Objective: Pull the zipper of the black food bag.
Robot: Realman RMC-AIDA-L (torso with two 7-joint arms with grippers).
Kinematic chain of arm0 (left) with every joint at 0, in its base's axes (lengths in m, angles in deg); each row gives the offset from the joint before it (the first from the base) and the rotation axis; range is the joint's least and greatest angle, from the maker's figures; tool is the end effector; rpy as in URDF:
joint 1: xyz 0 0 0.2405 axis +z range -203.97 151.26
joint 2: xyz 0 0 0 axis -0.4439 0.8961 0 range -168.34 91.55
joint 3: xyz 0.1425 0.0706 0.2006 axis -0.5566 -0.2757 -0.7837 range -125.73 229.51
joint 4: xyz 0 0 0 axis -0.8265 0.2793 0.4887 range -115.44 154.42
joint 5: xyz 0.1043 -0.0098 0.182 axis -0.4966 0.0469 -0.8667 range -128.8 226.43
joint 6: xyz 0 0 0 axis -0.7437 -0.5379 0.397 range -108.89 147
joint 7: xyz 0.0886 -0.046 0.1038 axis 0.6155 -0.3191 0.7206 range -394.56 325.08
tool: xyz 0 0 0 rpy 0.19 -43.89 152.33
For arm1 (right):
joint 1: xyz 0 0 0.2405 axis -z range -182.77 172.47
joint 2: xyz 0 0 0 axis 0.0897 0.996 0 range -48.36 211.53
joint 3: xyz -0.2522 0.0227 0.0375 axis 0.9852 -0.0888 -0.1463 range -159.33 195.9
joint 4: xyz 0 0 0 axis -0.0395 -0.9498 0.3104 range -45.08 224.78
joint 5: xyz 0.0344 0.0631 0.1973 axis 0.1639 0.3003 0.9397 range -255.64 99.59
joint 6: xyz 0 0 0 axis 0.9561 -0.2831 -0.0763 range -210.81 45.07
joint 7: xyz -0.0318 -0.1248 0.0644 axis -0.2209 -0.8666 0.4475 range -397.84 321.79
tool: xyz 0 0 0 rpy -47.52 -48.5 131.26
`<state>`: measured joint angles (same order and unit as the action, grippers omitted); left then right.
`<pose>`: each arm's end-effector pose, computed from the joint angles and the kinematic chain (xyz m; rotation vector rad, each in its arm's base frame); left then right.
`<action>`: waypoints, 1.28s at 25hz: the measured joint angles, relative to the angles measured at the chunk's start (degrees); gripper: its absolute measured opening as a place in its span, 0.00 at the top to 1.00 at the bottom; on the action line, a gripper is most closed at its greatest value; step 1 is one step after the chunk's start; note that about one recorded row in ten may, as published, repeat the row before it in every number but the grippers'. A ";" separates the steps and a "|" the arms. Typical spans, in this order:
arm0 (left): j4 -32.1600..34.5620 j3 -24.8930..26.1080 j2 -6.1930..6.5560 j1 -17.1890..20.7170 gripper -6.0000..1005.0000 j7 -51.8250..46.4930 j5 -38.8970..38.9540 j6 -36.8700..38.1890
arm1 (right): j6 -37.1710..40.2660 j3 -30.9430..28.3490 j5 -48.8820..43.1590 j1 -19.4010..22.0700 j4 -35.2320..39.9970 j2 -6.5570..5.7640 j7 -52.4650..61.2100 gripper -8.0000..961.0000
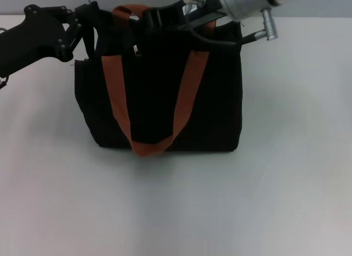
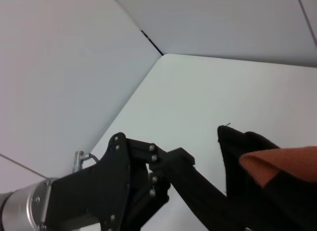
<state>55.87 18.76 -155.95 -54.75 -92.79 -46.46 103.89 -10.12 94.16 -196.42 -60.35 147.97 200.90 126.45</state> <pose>-0.2670 0.3559 0.0566 -2.2849 -0.2272 -0.8572 0.0332 0.4055 -0.0414 -2.6887 1.3774 0.3133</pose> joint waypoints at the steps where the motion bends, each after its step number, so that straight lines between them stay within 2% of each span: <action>1: 0.00 0.00 0.05 0.00 0.97 -0.20 0.00 -0.03 | 0.39 -0.31 -0.43 0.05 0.39 -0.02 0.08 0.72; 16: 0.90 -0.34 0.37 -0.47 0.97 -4.34 0.00 0.43 | -1.40 0.26 -3.79 -1.09 -0.23 0.23 0.94 0.71; 23: 0.97 -0.44 0.04 -0.65 0.97 -4.44 0.00 1.21 | -4.68 3.96 0.64 -2.04 -3.02 0.45 0.72 0.68; 32: 0.97 0.00 0.08 -0.61 0.97 -4.93 0.00 1.47 | -4.38 4.29 2.89 -0.88 -2.17 0.39 0.34 0.68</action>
<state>56.84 18.75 -155.87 -55.36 -97.72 -46.46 105.36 -14.50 98.45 -193.53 -61.23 145.80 201.29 126.79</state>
